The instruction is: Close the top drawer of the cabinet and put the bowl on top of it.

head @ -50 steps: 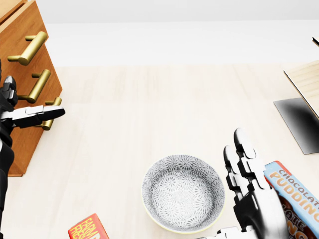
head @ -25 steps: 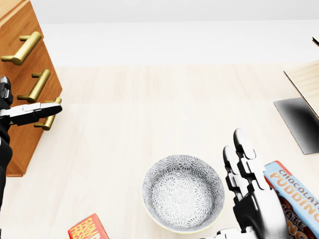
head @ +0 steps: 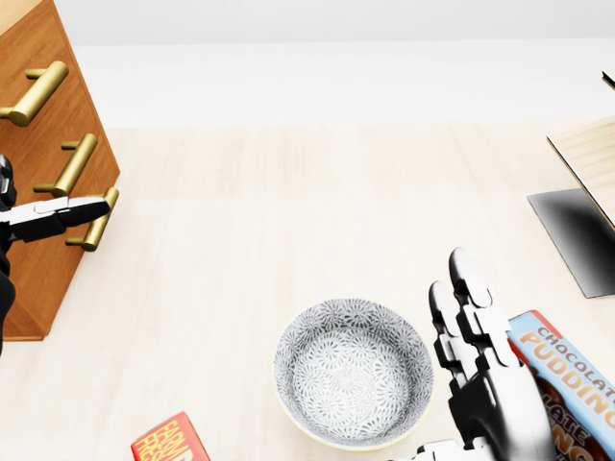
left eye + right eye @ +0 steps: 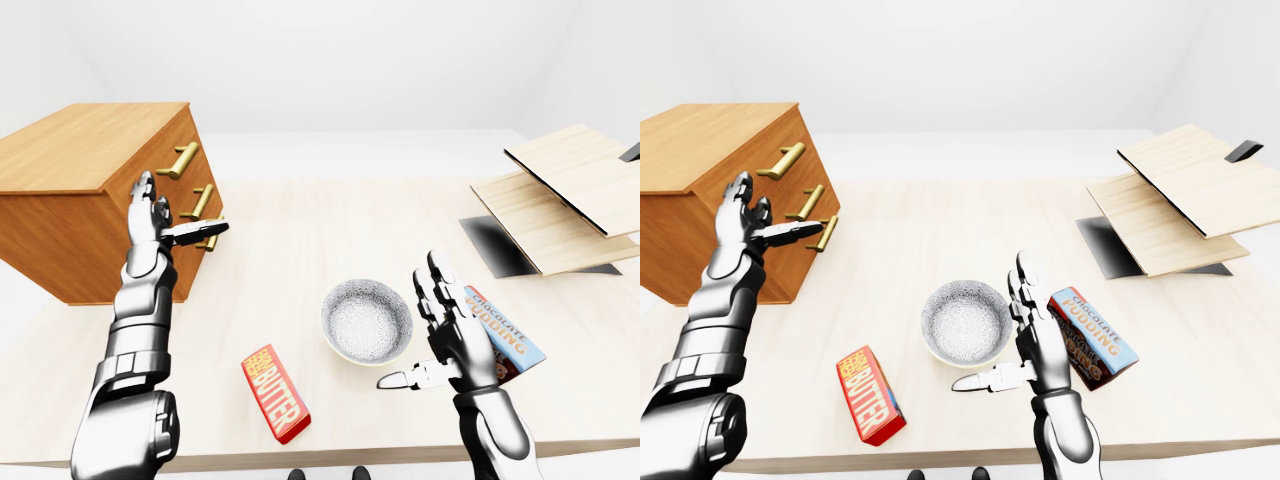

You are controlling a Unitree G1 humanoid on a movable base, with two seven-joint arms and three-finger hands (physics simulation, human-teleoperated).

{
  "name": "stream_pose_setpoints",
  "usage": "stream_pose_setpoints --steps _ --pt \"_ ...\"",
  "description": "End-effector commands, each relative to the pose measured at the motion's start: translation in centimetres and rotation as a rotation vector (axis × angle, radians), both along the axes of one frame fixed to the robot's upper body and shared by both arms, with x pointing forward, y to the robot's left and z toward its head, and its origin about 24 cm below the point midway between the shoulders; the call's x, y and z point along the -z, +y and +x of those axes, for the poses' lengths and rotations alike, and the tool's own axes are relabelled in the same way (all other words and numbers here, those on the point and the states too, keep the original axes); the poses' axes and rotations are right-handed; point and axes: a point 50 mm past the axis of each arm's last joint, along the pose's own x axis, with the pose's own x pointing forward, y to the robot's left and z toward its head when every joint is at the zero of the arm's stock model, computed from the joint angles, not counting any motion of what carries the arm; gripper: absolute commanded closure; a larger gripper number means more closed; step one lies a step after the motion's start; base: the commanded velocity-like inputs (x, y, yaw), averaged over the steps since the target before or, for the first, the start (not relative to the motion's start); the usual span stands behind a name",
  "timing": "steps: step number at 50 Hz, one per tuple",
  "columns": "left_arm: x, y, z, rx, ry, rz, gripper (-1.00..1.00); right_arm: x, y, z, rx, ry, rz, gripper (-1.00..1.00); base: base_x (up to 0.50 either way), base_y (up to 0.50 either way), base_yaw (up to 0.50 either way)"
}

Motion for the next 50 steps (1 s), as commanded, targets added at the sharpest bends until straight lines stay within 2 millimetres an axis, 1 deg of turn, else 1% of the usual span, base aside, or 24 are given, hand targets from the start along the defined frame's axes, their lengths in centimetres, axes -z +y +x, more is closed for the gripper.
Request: stream_pose_setpoints --steps 1,11,13,22,24,25,29,32,34,35,37,38,43,45,48,50 --pt "0.3 1.1 -0.3 -0.062 0.018 -0.004 -1.0 0.0 0.0 0.0 0.0 -0.001 0.001 -1.0 0.0 0.0 0.0" --pt "0.2 0.9 -0.2 -0.06 0.015 -0.004 -1.0 0.0 -0.1 0.0 0.0 -0.002 0.002 -1.0 0.0 0.0 0.0" --pt "-0.1 0.9 -0.3 -0.061 0.0 -0.001 -1.0 0.0 -0.1 0.0 0.0 -0.002 0.003 -1.0 0.0 0.0 0.0" --pt "-0.1 0.7 -0.8 -0.046 -0.027 0.0 -1.0 0.0 0.0 0.0 0.0 -0.001 0.002 -1.0 0.0 0.0 0.0" --pt "-0.2 0.3 -1.3 -0.032 -0.054 0.01 -1.0 0.0 -0.1 0.0 0.0 -0.002 0.002 -1.0 0.0 0.0 0.0" --pt "-0.6 -0.2 -2.0 -0.02 -0.094 0.023 -1.0 0.0 -0.1 0.0 0.001 -0.002 0.004 -1.0 0.0 0.0 0.0" --pt "-1.8 -1.1 -3.7 0.007 -0.191 0.052 -1.0 0.0 0.0 0.0 0.0 0.0 0.002 -1.0 0.0 0.0 0.0" --pt "-2.2 -1.9 -5.5 0.035 -0.254 0.061 -1.0 0.0 0.0 -0.1 0.001 -0.002 0.002 -1.0 0.0 0.0 0.0" --pt "-2.1 -2.1 -5.7 0.04 -0.26 0.066 -1.0 0.0 0.0 0.0 0.001 -0.001 0.003 -1.0 0.0 0.0 0.0" --pt "-2.5 -2.4 -6.5 0.045 -0.29 0.071 -1.0 0.0 0.0 0.0 0.0 0.0 0.002 -1.0 0.0 0.0 0.0" --pt "-2.9 -2.7 -7.1 0.053 -0.318 0.082 -1.0 0.0 0.0 -0.1 -0.002 -0.001 0.001 -1.0 0.0 0.0 0.0" --pt "-2.9 -2.8 -7.2 0.054 -0.32 0.083 -1.0 0.0 0.0 -0.1 -0.002 -0.001 0.001 -1.0 0.0 0.0 0.0" --pt "-4.1 -3.7 -8.6 0.083 -0.395 0.109 -1.0 0.0 0.0 0.0 -0.001 0.0 0.002 -1.0 0.0 0.0 0.0" --pt "-4.2 -4.0 -8.9 0.098 -0.404 0.116 -1.0 0.1 0.1 0.0 -0.002 0.001 0.001 -1.0 0.0 0.0 0.0" --pt "-3.7 -4.5 -9.0 0.12 -0.39 0.123 -1.0 0.0 0.0 0.0 -0.002 0.0 0.002 -1.0 0.0 0.0 0.0" --pt "-2.8 -5.2 -9.0 0.161 -0.357 0.124 -1.0 0.0 0.0 0.0 -0.001 0.0 0.002 -1.0 0.0 0.0 0.0"
